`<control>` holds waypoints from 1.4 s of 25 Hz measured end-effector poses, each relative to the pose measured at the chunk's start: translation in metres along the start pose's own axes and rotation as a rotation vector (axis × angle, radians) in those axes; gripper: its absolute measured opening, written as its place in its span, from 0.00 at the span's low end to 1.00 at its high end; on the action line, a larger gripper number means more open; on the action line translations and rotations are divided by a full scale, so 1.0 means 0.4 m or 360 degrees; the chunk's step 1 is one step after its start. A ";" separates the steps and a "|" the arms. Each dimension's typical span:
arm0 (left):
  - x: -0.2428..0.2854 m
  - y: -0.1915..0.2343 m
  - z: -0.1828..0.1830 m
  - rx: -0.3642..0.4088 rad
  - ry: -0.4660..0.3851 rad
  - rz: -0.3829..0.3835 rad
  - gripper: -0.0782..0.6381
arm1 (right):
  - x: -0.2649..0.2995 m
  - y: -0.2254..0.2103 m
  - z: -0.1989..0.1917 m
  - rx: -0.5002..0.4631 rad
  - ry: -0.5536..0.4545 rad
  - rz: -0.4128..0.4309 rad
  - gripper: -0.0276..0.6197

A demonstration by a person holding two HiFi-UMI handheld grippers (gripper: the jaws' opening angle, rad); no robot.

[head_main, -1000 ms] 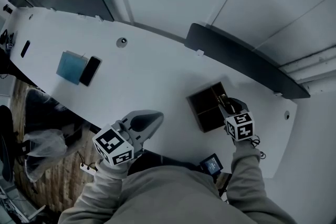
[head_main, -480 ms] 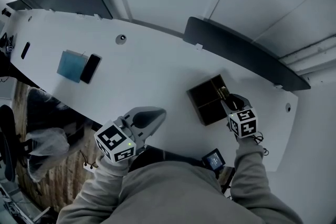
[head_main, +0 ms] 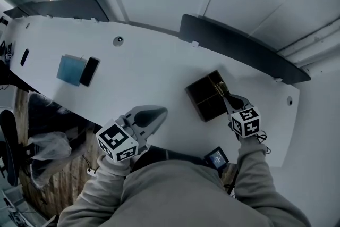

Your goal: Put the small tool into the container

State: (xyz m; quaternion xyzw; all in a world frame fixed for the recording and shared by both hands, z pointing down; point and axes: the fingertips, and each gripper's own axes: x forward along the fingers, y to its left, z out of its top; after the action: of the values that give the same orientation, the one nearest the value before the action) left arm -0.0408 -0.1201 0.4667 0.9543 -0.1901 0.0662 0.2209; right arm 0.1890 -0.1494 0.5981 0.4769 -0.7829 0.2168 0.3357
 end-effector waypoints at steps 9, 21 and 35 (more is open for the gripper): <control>0.026 -0.036 -0.017 0.0021 0.0045 -0.0076 0.11 | -0.031 0.091 -0.022 -0.0015 0.0043 0.0174 0.07; 0.064 -0.028 0.037 0.0105 0.0007 -0.0108 0.11 | -0.121 0.107 0.068 0.0070 -0.0120 0.0175 0.07; 0.149 -0.054 0.130 0.0239 0.0001 -0.0171 0.11 | -0.314 0.091 0.201 0.0069 -0.0376 0.0040 0.07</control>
State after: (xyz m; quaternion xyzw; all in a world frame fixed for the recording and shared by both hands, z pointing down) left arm 0.0244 -0.1454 0.4241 0.9770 -0.1330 0.0687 0.1521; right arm 0.1712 -0.1105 0.4505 0.4963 -0.8181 0.1802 0.2280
